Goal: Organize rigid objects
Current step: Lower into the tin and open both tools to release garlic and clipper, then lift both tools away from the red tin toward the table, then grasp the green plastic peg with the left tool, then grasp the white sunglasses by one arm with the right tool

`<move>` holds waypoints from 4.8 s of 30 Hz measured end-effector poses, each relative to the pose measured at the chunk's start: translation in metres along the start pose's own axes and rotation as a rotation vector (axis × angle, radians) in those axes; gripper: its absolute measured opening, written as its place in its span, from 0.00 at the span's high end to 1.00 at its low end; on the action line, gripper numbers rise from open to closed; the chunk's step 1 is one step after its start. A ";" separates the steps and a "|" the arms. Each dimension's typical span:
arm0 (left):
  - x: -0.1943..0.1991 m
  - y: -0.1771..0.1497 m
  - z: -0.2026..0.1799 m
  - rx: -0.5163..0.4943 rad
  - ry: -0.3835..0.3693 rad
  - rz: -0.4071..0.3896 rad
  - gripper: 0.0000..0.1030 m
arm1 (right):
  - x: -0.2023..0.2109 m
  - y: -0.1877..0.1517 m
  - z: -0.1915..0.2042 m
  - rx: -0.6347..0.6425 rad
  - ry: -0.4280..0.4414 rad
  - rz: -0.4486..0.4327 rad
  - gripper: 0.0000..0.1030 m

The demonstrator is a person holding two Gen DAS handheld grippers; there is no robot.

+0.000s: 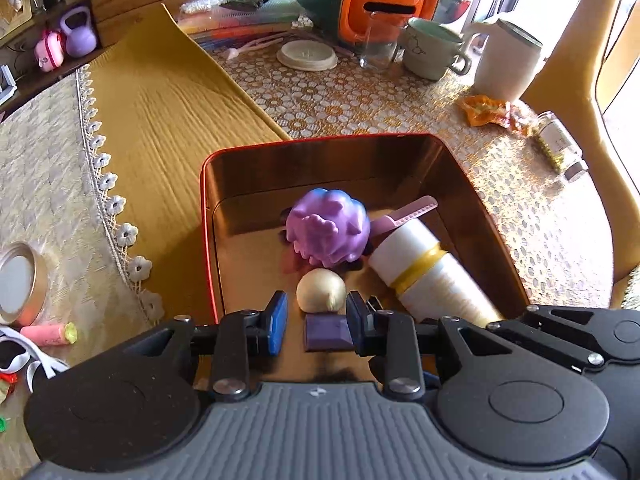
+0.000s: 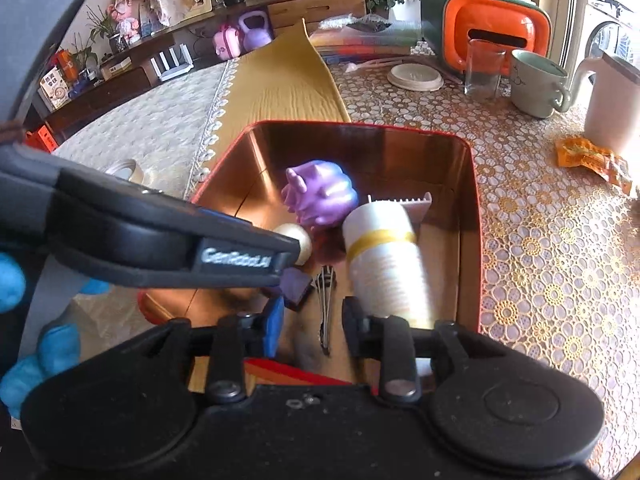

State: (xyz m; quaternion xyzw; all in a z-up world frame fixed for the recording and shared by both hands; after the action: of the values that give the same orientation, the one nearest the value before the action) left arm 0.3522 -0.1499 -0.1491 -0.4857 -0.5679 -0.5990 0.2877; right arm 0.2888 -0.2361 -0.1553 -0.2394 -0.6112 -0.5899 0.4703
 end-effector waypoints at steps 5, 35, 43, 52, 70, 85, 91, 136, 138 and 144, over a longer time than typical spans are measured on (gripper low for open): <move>0.021 -0.007 0.001 -0.013 -0.005 -0.034 0.70 | 0.012 -0.001 0.006 0.010 -0.010 -0.018 0.66; 0.143 -0.087 0.072 0.040 -0.020 -0.201 0.33 | 0.083 -0.010 0.060 0.052 -0.042 -0.163 0.19; 0.161 -0.115 0.115 0.073 0.008 -0.215 0.20 | 0.084 -0.014 0.085 0.071 -0.001 -0.171 0.06; 0.161 -0.144 0.176 0.163 0.064 -0.210 0.19 | 0.071 -0.013 0.121 0.126 0.052 -0.161 0.00; 0.124 -0.170 0.257 0.270 0.107 -0.197 0.19 | 0.007 0.016 0.180 0.253 0.053 -0.068 0.00; 0.079 -0.169 0.275 0.278 0.145 -0.169 0.19 | -0.062 0.042 0.206 0.260 0.050 0.011 0.07; 0.072 -0.164 0.275 0.246 0.175 -0.195 0.19 | -0.080 0.049 0.215 0.249 0.049 0.021 0.15; 0.074 -0.160 0.257 0.185 0.199 -0.229 0.76 | -0.065 0.026 0.210 0.220 0.049 0.016 0.50; 0.077 -0.161 0.253 0.182 0.198 -0.231 0.76 | -0.057 0.021 0.207 0.217 0.055 0.011 0.50; 0.086 -0.164 0.238 0.160 0.197 -0.234 0.76 | -0.038 0.006 0.195 0.201 0.076 0.019 0.85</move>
State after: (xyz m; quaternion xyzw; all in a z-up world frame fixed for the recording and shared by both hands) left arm 0.2344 0.1270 -0.1643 -0.3309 -0.6355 -0.6259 0.3081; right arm 0.2543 -0.0407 -0.1582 -0.1744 -0.6468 -0.5296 0.5204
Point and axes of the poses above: each gripper's, at about its wrist camera, not at the fingertips, and x roughly against the way its jaws point, z to its left, y to its top, the point moved 6 cm from there along -x, roughly the way its jaws point, and after that the axes turned 6 degrees about z, right-handed, at the moved point
